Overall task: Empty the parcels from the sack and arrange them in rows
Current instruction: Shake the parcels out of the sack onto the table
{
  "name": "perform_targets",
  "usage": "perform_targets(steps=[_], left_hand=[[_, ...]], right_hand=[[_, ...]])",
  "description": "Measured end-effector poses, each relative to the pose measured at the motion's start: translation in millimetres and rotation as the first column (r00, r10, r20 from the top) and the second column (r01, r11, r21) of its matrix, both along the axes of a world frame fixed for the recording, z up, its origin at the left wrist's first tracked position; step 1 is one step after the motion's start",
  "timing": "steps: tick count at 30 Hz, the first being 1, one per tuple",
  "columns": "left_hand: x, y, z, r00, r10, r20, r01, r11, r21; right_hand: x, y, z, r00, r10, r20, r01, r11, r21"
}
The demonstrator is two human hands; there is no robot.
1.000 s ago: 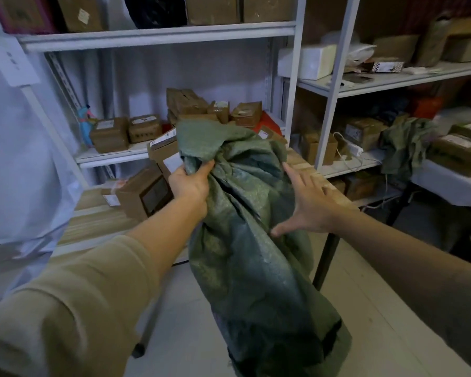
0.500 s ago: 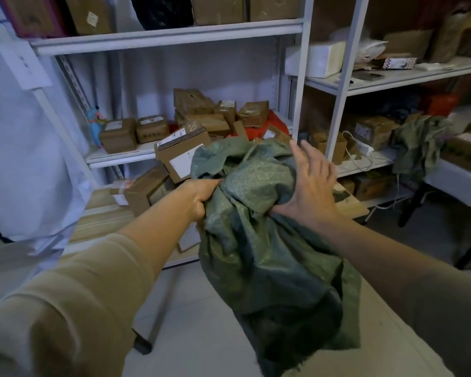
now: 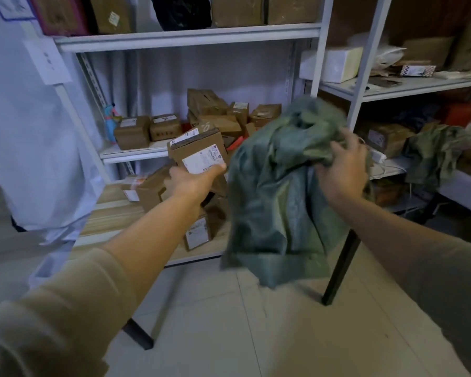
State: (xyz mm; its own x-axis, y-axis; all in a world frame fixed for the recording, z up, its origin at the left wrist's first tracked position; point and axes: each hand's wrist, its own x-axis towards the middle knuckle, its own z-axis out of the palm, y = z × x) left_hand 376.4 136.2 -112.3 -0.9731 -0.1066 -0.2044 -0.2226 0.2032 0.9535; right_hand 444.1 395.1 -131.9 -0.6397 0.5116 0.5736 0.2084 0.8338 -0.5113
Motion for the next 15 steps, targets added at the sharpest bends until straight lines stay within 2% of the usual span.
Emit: perform_targets(steps=[1,3,4,6,8,10,11,13,15], left_hand=[[3,-1,-1,0.993,-0.06,0.099,0.054,0.997,0.064],[14,3,0,0.92,-0.248,0.302,0.193,0.961,0.2],[18,7,0,0.875,-0.331,0.354,0.261,0.937,0.233],[20,18,-3,0.834,-0.42,0.357,0.308,0.892,0.331],[20,30,-9,0.906,-0.343,0.247,0.22,0.882,0.417],[18,41,-19,0.988,-0.121,0.095,0.068,0.895,0.441],[15,47,-22,0.999,-0.037,0.02,0.024,0.895,0.446],[5,56,-25,0.996,0.001,-0.093,0.044,0.874,0.484],[-7,65,-23,0.99,-0.052,-0.134,0.112,0.864,0.492]], right_hand=[[-2,4,5,0.998,-0.046,-0.044,0.043,0.996,-0.076],[-9,7,12,0.99,-0.074,-0.121,0.051,0.982,-0.183],[-12,6,15,0.985,-0.054,-0.161,0.015,0.972,-0.235],[-14,-2,19,0.969,0.022,-0.246,-0.126,0.901,-0.415],[-15,-12,25,0.947,0.093,-0.308,-0.277,0.726,-0.63],[-16,-15,31,0.935,0.116,-0.335,-0.345,0.513,-0.786],[-17,-13,33,0.936,0.119,-0.333,-0.352,0.401,-0.846],[-20,-10,36,0.924,0.163,-0.345,-0.373,0.191,-0.908],[-25,-8,36,0.894,0.253,-0.371,-0.397,0.061,-0.916]])
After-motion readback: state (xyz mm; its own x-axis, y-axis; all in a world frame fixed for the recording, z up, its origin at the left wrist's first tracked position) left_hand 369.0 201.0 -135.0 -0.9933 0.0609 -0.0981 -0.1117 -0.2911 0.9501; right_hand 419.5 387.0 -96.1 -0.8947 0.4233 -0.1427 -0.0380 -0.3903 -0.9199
